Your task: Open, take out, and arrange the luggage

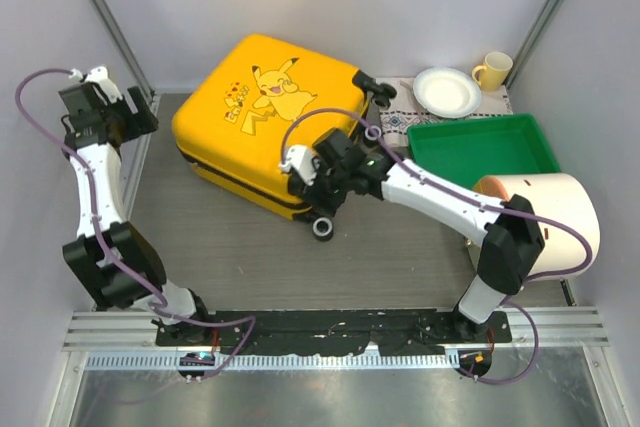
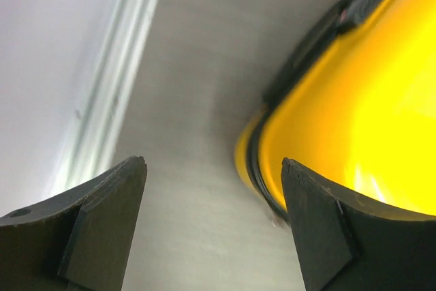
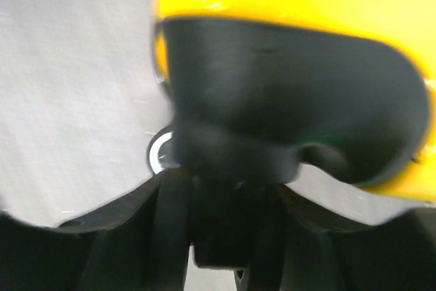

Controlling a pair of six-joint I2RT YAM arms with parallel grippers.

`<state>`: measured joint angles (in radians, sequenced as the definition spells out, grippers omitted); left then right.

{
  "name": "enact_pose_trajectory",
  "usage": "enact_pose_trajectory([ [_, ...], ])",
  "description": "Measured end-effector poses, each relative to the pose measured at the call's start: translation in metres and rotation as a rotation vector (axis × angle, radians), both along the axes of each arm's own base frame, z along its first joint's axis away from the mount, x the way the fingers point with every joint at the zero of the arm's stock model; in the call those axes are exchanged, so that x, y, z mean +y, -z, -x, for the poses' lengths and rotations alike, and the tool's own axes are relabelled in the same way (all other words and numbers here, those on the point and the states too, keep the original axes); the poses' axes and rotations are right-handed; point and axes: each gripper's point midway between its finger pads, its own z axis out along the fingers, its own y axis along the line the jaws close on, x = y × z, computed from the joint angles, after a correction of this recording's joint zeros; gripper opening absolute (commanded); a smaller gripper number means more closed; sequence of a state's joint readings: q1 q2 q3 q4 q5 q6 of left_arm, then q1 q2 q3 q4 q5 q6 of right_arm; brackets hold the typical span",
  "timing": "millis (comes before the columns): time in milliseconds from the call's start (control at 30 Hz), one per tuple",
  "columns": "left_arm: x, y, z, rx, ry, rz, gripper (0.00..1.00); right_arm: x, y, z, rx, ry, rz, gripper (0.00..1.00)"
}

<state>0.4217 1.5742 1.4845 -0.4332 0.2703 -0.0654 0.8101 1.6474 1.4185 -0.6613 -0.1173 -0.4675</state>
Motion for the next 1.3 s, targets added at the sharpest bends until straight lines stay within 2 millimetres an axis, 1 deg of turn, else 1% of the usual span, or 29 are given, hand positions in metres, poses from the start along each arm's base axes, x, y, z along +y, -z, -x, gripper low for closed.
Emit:
enact_pose_trajectory([
  [33, -0.004, 0.004, 0.013, 0.026, -0.017, 0.024, 0.85, 0.013, 0.0, 0.012, 0.022, -0.015, -0.012, 0.85],
  [100, -0.013, 0.019, 0.036, 0.094, -0.051, 0.088, 0.85, 0.042, -0.002, 0.041, 0.097, -0.065, -0.044, 0.86],
  [133, -0.017, 0.031, 0.046, 0.139, -0.065, 0.117, 0.85, 0.057, -0.006, 0.052, 0.128, -0.097, -0.06, 0.86],
  [167, -0.021, 0.044, 0.055, 0.184, -0.081, 0.147, 0.85, 0.069, -0.013, 0.059, 0.15, -0.114, -0.074, 0.87],
  [200, -0.024, 0.057, 0.063, 0.227, -0.093, 0.176, 0.84, 0.076, -0.023, 0.062, 0.168, -0.123, -0.092, 0.87],
  [233, -0.028, 0.067, 0.07, 0.261, -0.1, 0.198, 0.84, 0.081, -0.037, 0.057, 0.171, -0.116, -0.12, 0.87],
  [300, -0.035, 0.09, 0.084, 0.333, -0.121, 0.251, 0.83, 0.079, -0.068, 0.048, 0.195, -0.102, -0.186, 0.87],
  [333, -0.039, 0.097, 0.09, 0.359, -0.129, 0.274, 0.83, 0.075, -0.087, 0.039, 0.192, -0.089, -0.227, 0.86],
  [367, -0.042, 0.103, 0.094, 0.377, -0.135, 0.296, 0.82, 0.068, -0.107, 0.026, 0.169, -0.067, -0.272, 0.86],
  [400, -0.044, 0.105, 0.095, 0.382, -0.139, 0.305, 0.82, 0.055, -0.128, 0.008, 0.143, -0.024, -0.325, 0.85],
  [433, -0.045, 0.107, 0.096, 0.386, -0.144, 0.319, 0.82, 0.037, -0.144, -0.01, 0.112, 0.034, -0.362, 0.8],
  [467, -0.047, 0.108, 0.096, 0.387, -0.145, 0.329, 0.82, 0.018, -0.157, -0.028, 0.081, 0.092, -0.39, 0.77],
  [500, -0.048, 0.108, 0.096, 0.384, -0.146, 0.338, 0.82, 0.0, -0.165, -0.044, 0.05, 0.152, -0.404, 0.74],
  [567, -0.049, 0.105, 0.093, 0.371, -0.148, 0.349, 0.81, -0.047, -0.18, -0.088, -0.034, 0.319, -0.419, 0.64],
  [633, -0.049, 0.103, 0.093, 0.362, -0.149, 0.354, 0.81, -0.092, -0.182, -0.132, -0.113, 0.492, -0.405, 0.55],
  [700, -0.05, 0.099, 0.093, 0.352, -0.156, 0.359, 0.81, -0.122, -0.173, -0.167, -0.154, 0.622, -0.376, 0.5],
  [733, -0.05, 0.097, 0.094, 0.344, -0.159, 0.358, 0.81, -0.138, -0.162, -0.188, -0.177, 0.694, -0.349, 0.49],
  [767, -0.051, 0.095, 0.096, 0.338, -0.16, 0.357, 0.81, -0.146, -0.153, -0.201, -0.187, 0.733, -0.33, 0.48],
  [833, -0.054, 0.093, 0.103, 0.329, -0.164, 0.354, 0.81, -0.162, -0.119, -0.229, -0.191, 0.81, -0.269, 0.47],
  [900, -0.058, 0.092, 0.112, 0.322, -0.167, 0.352, 0.8, -0.171, -0.082, -0.248, -0.174, 0.856, -0.203, 0.47],
  [933, -0.06, 0.092, 0.117, 0.317, -0.167, 0.352, 0.8, -0.174, -0.06, -0.256, -0.158, 0.872, -0.169, 0.47],
  [967, -0.062, 0.092, 0.12, 0.316, -0.165, 0.354, 0.79, -0.175, -0.048, -0.26, -0.148, 0.875, -0.152, 0.46],
  [1000, -0.065, 0.092, 0.123, 0.314, -0.162, 0.357, 0.79, -0.175, -0.037, -0.264, -0.137, 0.873, -0.139, 0.42],
  [1067, -0.071, 0.095, 0.13, 0.316, -0.155, 0.374, 0.77, -0.17, -0.016, -0.268, -0.106, 0.839, -0.129, 0.41],
  [1133, -0.076, 0.099, 0.133, 0.324, -0.147, 0.392, 0.77, -0.164, -0.002, -0.264, -0.071, 0.795, -0.132, 0.4],
  [1167, -0.079, 0.1, 0.133, 0.326, -0.138, 0.396, 0.76, -0.16, 0.002, -0.262, -0.056, 0.769, -0.143, 0.4],
  [1233, -0.082, 0.1, 0.13, 0.32, -0.125, 0.399, 0.76, -0.153, 0.009, -0.255, -0.035, 0.722, -0.168, 0.38],
  [1267, -0.084, 0.099, 0.124, 0.313, -0.112, 0.394, 0.75, -0.15, 0.014, -0.247, -0.019, 0.691, -0.184, 0.38],
  [1300, -0.085, 0.098, 0.118, 0.31, -0.097, 0.39, 0.75, -0.148, 0.022, -0.23, 0.013, 0.657, -0.188, 0.38],
])
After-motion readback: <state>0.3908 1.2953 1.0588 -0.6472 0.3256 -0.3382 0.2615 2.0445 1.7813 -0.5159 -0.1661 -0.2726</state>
